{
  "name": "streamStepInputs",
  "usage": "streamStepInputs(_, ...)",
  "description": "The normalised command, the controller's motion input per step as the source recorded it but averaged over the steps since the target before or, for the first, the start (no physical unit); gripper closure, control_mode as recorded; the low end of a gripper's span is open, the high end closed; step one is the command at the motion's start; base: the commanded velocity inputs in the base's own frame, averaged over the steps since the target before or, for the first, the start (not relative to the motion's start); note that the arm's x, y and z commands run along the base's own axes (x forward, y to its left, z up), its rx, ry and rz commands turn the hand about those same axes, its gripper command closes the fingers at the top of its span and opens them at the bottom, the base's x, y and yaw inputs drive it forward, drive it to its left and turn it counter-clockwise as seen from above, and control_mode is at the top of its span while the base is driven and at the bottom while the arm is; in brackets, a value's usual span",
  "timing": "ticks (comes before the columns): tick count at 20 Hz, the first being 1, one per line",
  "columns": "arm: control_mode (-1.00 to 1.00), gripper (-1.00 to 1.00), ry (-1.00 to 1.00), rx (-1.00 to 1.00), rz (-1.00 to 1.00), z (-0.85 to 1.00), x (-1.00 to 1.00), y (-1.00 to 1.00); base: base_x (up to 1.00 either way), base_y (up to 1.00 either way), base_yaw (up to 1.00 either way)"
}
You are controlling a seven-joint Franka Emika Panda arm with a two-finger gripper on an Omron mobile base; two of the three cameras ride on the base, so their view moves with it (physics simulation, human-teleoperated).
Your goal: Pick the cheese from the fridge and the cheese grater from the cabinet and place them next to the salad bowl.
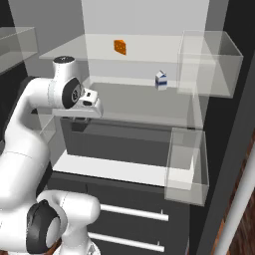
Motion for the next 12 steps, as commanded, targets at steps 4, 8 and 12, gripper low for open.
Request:
streamStepInputs(4, -1.00, -1.00, 0.00, 0.00, 0.00, -0.01, -0.10, 0.00, 0.00, 0.00, 0.00)
streamStepInputs(8, -1.00, -1.00, -0.27, 0.03, 0.00, 0.01, -0.23, -0.07, 0.00, 0.00, 0.00)
streamStepInputs(12, -1.00, -1.00, -0.43, 0.02, 0.04, 0.32, -0.24, -0.23, 0.00, 0.00, 0.00)
